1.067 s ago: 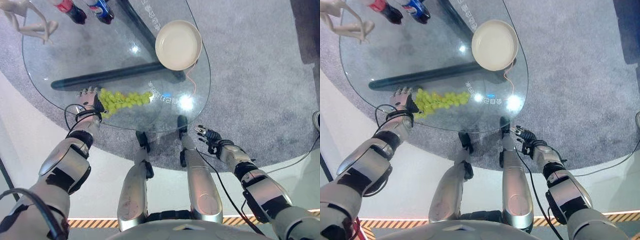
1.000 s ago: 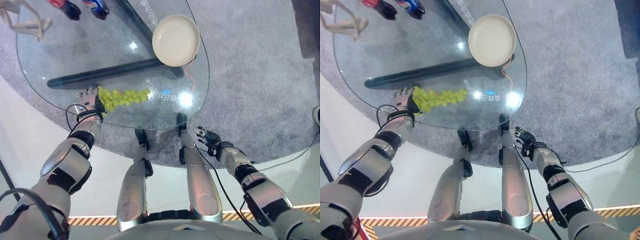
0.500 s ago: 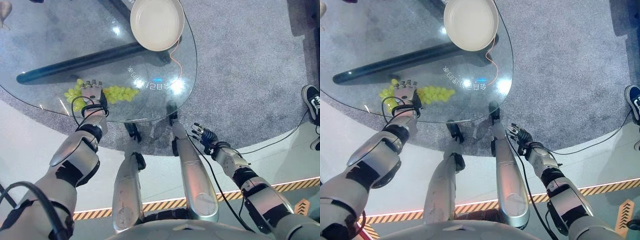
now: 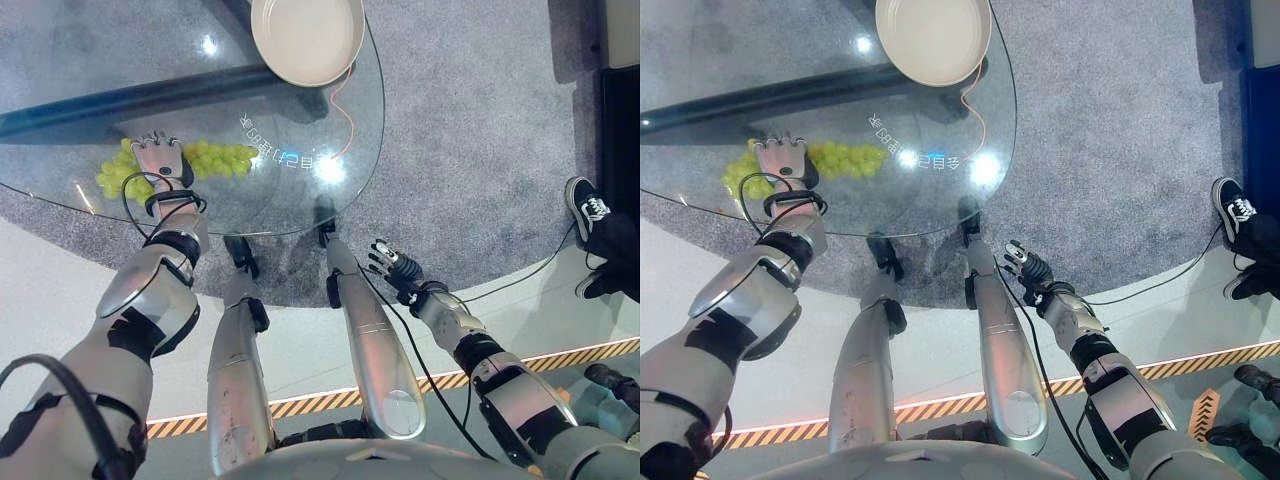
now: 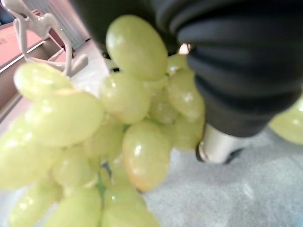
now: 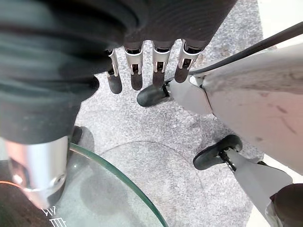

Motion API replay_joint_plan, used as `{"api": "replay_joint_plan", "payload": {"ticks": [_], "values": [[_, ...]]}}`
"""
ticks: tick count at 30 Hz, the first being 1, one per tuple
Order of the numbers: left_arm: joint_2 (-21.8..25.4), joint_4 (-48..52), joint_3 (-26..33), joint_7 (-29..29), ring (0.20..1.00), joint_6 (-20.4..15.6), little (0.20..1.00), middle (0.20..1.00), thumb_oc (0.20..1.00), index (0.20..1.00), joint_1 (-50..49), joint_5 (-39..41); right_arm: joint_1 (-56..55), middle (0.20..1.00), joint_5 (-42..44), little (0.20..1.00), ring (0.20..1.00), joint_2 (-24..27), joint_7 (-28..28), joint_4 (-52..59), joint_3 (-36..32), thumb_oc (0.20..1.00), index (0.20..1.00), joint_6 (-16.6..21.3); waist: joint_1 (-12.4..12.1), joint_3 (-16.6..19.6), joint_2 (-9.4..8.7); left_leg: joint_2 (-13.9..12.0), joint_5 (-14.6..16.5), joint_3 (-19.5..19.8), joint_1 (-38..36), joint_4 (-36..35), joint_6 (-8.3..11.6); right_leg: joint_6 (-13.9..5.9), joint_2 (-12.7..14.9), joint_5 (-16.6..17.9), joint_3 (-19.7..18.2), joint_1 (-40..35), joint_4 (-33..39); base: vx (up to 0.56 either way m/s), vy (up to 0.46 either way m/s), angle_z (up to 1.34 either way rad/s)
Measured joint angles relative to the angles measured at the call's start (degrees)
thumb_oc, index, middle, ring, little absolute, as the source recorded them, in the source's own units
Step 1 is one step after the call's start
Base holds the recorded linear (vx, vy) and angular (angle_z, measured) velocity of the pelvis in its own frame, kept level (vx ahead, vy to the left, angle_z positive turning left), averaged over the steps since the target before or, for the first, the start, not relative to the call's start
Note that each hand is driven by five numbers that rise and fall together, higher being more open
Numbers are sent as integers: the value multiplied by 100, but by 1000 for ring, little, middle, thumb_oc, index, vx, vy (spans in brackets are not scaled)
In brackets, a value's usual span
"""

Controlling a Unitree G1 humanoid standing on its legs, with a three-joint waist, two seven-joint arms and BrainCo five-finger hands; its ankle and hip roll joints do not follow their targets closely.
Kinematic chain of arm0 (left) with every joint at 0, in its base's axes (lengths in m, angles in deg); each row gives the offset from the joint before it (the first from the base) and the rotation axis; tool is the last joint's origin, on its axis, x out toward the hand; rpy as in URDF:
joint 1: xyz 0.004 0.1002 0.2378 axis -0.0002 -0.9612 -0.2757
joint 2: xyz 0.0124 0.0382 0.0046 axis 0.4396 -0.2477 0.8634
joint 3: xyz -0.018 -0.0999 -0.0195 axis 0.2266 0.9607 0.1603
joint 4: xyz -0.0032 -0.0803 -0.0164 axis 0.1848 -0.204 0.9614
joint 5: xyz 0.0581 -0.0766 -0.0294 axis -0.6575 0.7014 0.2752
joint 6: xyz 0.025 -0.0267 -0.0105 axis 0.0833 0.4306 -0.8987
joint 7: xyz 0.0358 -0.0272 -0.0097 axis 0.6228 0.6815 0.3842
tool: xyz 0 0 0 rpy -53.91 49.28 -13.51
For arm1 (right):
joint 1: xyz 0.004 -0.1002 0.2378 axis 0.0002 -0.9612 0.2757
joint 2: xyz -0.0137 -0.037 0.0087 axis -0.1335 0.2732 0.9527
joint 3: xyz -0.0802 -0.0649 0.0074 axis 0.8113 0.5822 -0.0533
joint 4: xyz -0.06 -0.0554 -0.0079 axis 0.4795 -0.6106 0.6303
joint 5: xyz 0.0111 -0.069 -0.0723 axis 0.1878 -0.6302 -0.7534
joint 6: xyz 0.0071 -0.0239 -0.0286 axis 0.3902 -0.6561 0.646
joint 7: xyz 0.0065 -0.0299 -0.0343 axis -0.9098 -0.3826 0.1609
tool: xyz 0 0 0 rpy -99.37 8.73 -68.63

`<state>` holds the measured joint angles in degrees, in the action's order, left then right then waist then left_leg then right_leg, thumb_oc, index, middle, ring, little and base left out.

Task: Pick up fruits into the plate

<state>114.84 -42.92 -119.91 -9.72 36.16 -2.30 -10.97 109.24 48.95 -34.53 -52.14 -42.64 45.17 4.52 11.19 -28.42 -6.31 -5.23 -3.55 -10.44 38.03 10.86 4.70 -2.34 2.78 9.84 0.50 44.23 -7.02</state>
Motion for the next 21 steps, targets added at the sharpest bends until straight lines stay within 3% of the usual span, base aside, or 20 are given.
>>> {"api": "replay_joint_plan", "payload": {"ticks": [6,10,21], "values": [[-2,0,0,59,200,-11,200,200,200,200,6,6,2,1000,37,1000,1000,0,-96,-17,-5,1000,1000,3,-14,0,0,1,0,16,11,0,0,-1,-2,2,4,4,-1,11,9,0],[8,-82,3,33,200,-201,200,200,200,200,-12,80,2,1000,35,1000,1000,-7,-142,-45,-5,1000,1000,2,-12,0,0,3,1,17,-63,0,-4,-3,-2,8,5,-76,-5,0,0,0],[24,-56,292,-97,200,-1601,200,200,200,200,-362,1639,15,1000,-12,1000,1000,-127,-230,-232,-15,1000,1000,-6,-157,-10,12,44,81,5,-979,-82,-52,-46,35,-37,-19,-950,7,30,66,0]]}}
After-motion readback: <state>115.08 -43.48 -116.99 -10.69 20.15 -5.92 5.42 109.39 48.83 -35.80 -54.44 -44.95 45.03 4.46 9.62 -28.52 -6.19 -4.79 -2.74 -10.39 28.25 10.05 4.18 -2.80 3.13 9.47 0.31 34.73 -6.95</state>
